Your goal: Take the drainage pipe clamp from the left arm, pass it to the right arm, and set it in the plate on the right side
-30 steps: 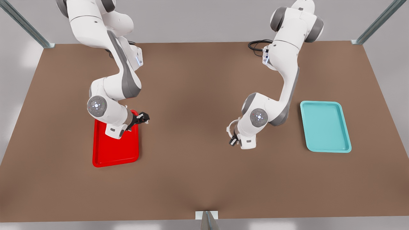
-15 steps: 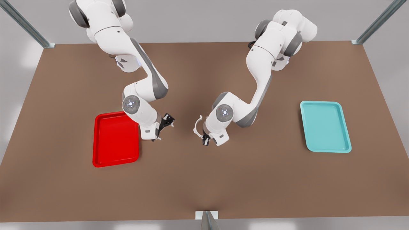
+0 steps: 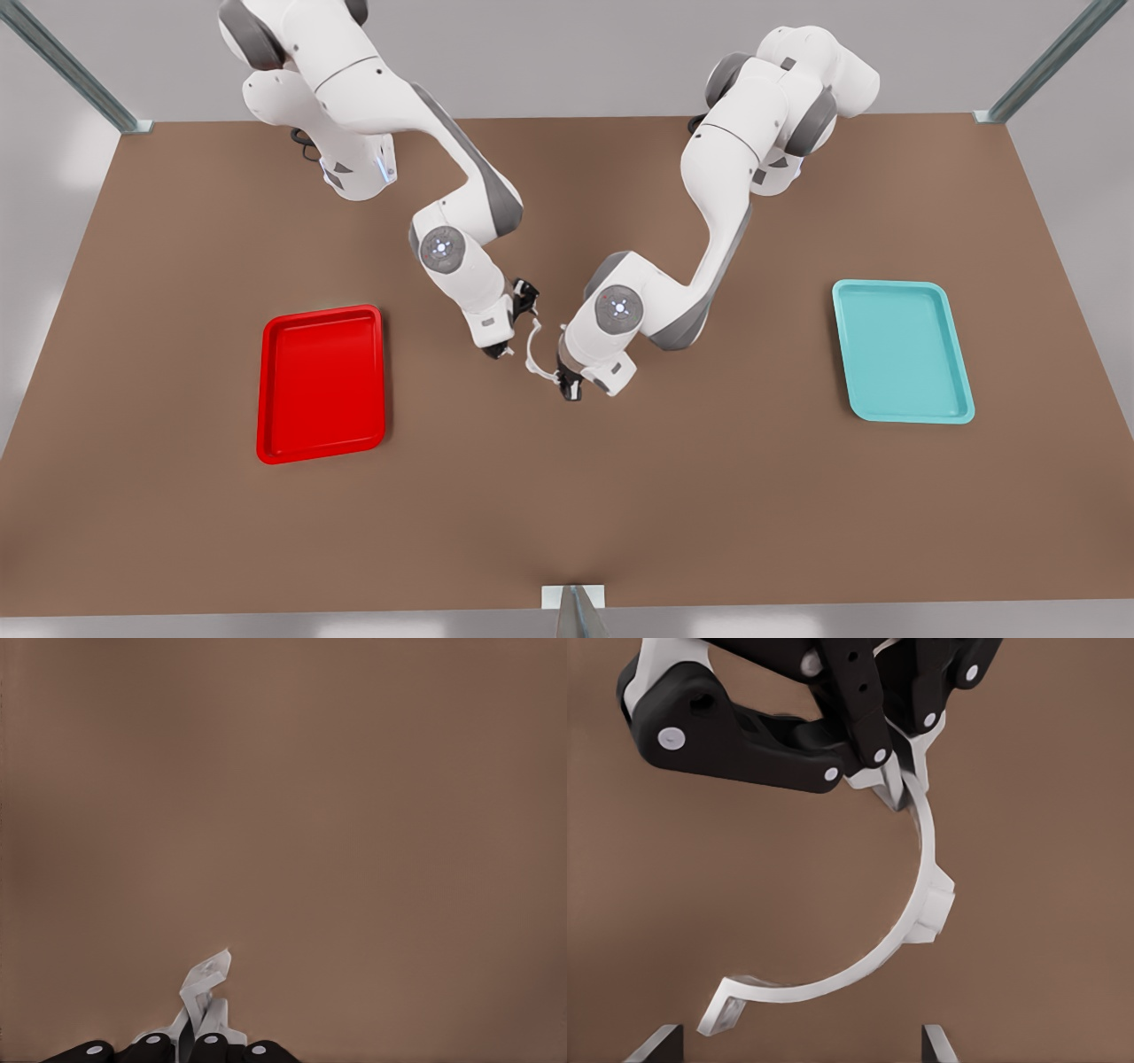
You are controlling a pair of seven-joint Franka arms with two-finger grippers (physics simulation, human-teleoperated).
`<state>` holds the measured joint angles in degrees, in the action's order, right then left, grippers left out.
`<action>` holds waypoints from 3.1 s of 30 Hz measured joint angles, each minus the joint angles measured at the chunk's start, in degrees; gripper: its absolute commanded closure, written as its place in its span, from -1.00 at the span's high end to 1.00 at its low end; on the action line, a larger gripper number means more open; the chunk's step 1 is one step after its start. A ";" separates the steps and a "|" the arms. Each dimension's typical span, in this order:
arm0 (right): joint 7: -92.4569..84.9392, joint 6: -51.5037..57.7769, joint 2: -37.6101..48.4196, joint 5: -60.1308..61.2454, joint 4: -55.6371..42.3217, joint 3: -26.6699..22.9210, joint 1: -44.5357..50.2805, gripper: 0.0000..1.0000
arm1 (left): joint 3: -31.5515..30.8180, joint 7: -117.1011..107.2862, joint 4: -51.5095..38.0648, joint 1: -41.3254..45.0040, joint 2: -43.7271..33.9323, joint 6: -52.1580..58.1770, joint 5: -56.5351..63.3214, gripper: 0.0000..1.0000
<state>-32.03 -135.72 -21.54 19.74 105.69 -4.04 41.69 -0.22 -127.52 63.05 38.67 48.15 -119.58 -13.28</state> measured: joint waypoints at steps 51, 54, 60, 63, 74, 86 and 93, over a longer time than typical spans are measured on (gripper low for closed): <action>3.99 -1.65 -9.34 4.21 -8.76 -0.64 -1.11 -0.57 | 0.21 -11.55 -0.43 -0.15 -0.08 -1.24 0.42 1.00; 4.16 -1.57 -9.32 3.72 -8.95 -0.65 -1.39 -0.57 | 0.04 -12.26 -0.42 -0.20 -0.49 -1.03 0.33 1.00; 4.42 -1.48 -9.36 3.27 -8.98 -0.63 -1.44 -0.57 | -0.16 -12.53 -1.99 -0.47 -1.16 2.18 -2.09 1.00; 4.54 -1.46 -9.42 3.24 -9.25 -0.64 -1.51 -0.57 | -0.03 -11.58 -5.72 -6.00 -2.02 8.22 -2.49 1.00; 4.82 3.32 4.81 -17.49 7.98 -8.35 -23.93 -0.57 | -5.40 41.45 11.49 -31.10 -29.50 35.07 14.13 1.00; 6.59 -7.79 3.08 -31.77 16.22 -8.31 -31.69 1.00 | -6.91 94.00 13.00 -31.37 -31.56 46.55 18.92 1.00; 12.49 -8.48 2.81 -34.34 13.39 -8.11 -31.11 1.00 | -6.72 111.85 13.00 -32.17 -31.56 48.11 19.26 1.00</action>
<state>-19.54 -144.21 -18.73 -14.61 119.08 -12.15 10.58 -6.94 -15.67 76.05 6.50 16.59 -71.47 5.98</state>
